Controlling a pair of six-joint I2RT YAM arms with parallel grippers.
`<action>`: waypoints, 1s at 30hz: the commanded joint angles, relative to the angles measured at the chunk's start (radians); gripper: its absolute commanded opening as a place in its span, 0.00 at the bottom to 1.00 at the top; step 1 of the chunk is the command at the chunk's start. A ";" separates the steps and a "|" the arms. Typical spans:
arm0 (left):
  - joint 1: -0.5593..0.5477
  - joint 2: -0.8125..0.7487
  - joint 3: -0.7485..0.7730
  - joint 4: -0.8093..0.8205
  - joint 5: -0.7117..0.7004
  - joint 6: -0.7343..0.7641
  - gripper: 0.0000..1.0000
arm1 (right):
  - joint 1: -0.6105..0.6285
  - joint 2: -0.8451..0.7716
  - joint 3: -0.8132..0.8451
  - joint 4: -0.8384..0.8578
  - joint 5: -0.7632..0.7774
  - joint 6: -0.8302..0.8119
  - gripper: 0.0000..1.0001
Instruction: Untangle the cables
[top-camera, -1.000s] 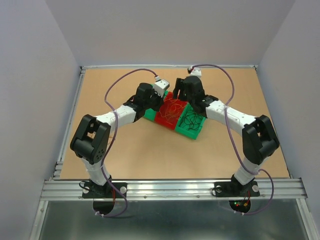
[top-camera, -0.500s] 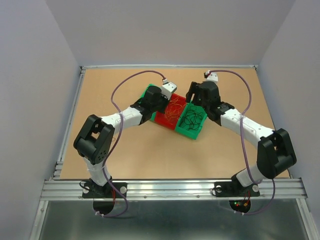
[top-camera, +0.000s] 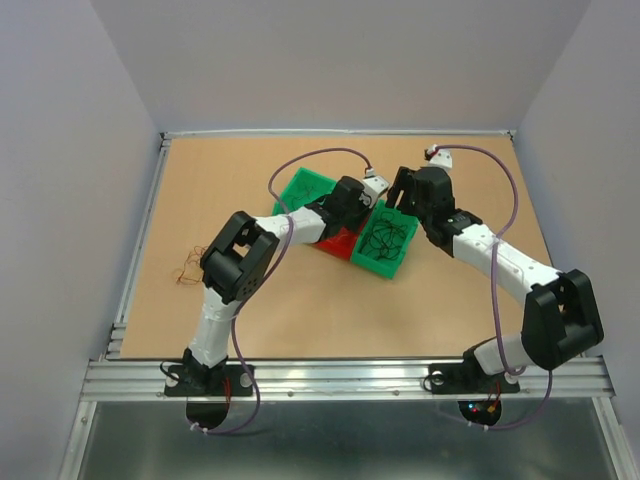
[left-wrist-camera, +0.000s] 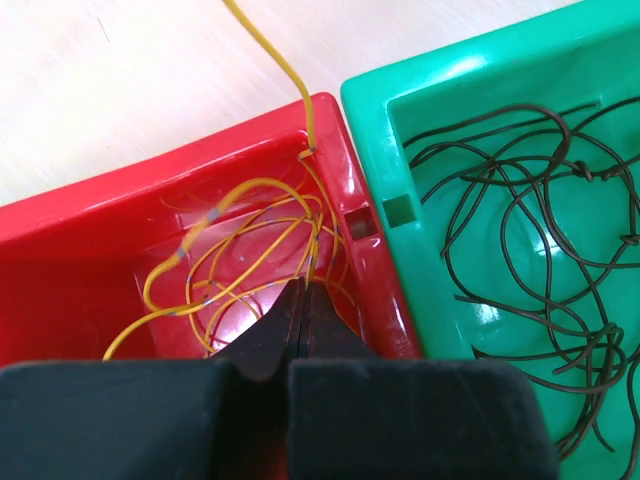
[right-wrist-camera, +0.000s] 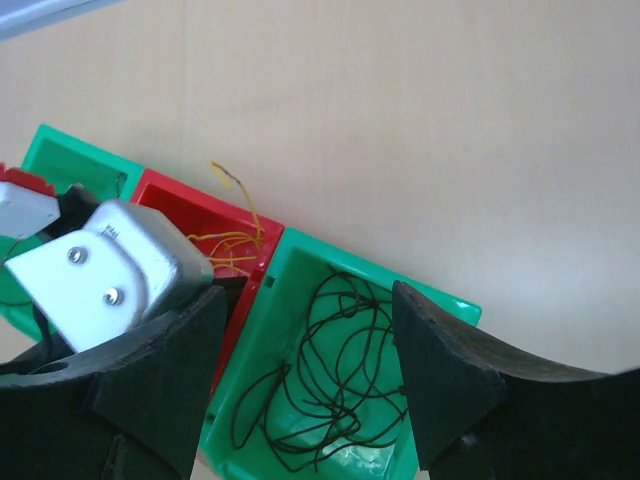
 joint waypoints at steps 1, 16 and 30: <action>0.007 -0.022 -0.042 -0.127 0.006 0.039 0.00 | 0.006 -0.078 -0.028 0.052 -0.025 0.008 0.72; 0.040 -0.208 -0.077 -0.165 0.081 0.066 0.49 | -0.006 -0.102 -0.043 0.052 -0.038 0.013 0.72; 0.094 -0.349 -0.099 -0.208 0.175 0.075 0.63 | -0.009 -0.111 -0.051 0.052 -0.050 0.008 0.72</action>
